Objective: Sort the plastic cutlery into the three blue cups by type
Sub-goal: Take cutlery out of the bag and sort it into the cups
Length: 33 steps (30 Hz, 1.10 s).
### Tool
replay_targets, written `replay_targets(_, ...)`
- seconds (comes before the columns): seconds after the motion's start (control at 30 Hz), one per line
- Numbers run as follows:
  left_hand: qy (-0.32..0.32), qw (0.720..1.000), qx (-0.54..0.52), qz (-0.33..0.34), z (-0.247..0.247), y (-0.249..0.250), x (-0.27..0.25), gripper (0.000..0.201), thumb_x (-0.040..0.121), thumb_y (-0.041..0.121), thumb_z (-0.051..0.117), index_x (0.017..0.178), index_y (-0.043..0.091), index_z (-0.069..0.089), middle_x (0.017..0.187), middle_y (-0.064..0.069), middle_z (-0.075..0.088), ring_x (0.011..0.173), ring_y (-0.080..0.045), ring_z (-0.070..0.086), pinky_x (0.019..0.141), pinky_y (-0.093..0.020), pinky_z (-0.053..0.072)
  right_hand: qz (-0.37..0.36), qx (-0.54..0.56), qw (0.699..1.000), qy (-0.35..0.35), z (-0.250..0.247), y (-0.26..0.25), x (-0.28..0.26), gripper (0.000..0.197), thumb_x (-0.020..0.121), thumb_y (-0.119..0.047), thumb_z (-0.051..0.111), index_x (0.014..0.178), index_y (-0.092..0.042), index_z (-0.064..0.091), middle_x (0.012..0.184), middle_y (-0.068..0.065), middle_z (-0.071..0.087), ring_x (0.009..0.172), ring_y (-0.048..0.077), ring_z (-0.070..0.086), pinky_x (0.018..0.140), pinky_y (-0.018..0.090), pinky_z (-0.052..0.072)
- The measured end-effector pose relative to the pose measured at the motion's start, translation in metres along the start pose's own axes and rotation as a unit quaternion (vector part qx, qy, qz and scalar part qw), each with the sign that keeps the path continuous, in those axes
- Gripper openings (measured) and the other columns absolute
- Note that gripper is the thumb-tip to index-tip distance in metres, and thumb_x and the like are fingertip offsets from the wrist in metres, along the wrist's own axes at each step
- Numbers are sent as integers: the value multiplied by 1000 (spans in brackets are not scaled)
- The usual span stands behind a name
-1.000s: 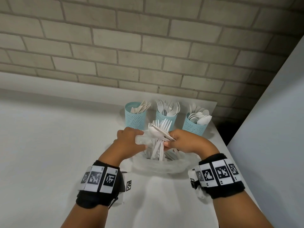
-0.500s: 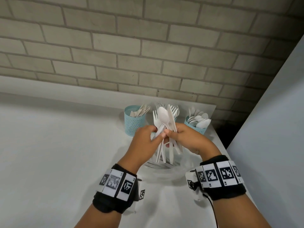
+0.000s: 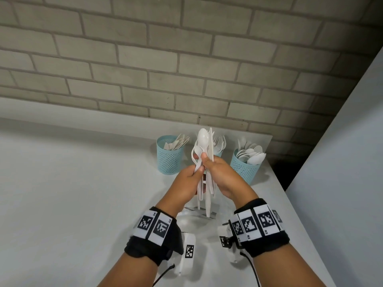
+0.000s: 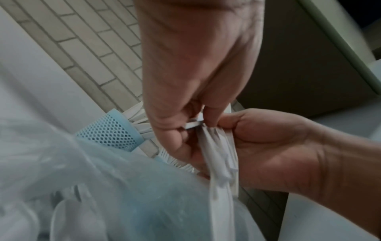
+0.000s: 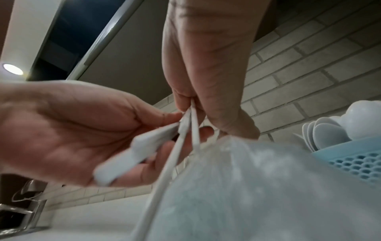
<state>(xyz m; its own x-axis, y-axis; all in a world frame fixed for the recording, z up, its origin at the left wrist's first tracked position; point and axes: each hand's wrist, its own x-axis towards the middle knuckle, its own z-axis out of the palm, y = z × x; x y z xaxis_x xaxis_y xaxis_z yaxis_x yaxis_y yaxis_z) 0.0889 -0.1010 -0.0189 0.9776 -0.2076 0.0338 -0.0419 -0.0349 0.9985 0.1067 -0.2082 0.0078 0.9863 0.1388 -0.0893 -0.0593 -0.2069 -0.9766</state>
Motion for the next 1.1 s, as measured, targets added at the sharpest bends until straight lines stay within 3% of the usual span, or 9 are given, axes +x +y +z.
replay_targets(0.13,0,998,-62,-12,-2,-3,-1,25,100,27,40,108,20,62,102,-5,71,95,-17,68,85,-30,55,45,36,998,-11,4,4,2,38,98,-43,34,105,-21,63,108,5,66,110,21,59,102,34,43)
replay_targets(0.27,3,995,-98,-4,0,-7,-1,31,100,26,40,126,18,54,116,-2,66,107,-11,63,94,-28,49,79,83,993,-11,11,11,7,51,96,-50,31,120,-13,58,123,9,62,119,21,55,108,35,38)
replay_targets(0.37,-5,989,-144,-18,1,-10,-1,29,100,23,39,124,15,54,100,0,68,89,-9,65,75,-20,50,91,90,992,-6,15,15,7,54,94,-55,29,115,-17,61,118,9,64,113,22,58,101,36,44)
replay_targets(0.43,-7,986,-160,-35,1,-12,-2,29,100,23,39,121,11,56,83,-2,66,69,-9,62,59,-19,47,101,99,990,-4,15,16,7,53,93,-57,29,107,-18,63,101,9,69,94,23,65,82,37,53)
replay_targets(0.57,11,986,-160,-42,0,-15,0,22,101,17,39,112,14,58,87,-8,68,74,-16,66,63,-24,57,110,118,987,9,12,17,6,52,96,-53,30,91,-14,63,47,-3,60,37,7,54,38,18,39)
replay_targets(0.73,38,986,-161,-33,-4,-17,1,23,98,8,42,106,16,62,86,-4,72,75,-13,70,69,-25,58,78,142,987,22,11,25,9,35,99,-34,41,97,-9,66,67,6,62,51,12,58,50,23,47)
replay_targets(0.8,49,985,-162,-35,-6,-18,2,22,96,5,45,101,15,65,85,-4,72,72,-10,71,64,-21,56,68,149,986,22,10,27,9,29,100,-26,43,93,-9,66,59,0,63,49,9,58,54,23,48)
replay_targets(0.93,52,979,-192,-49,-7,-19,1,22,95,2,46,105,11,64,89,-9,72,77,-16,72,63,-23,57,51,141,988,34,11,28,8,28,100,-17,42,83,-9,64,47,-3,59,40,8,56,44,23,49)
replay_targets(1.1,82,974,-201,-68,-8,-20,3,25,96,3,43,101,15,65,96,-17,71,92,-30,69,85,-39,56,50,140,985,85,12,25,10,27,101,-15,38,97,-4,63,69,5,65,55,11,60,49,19,49)
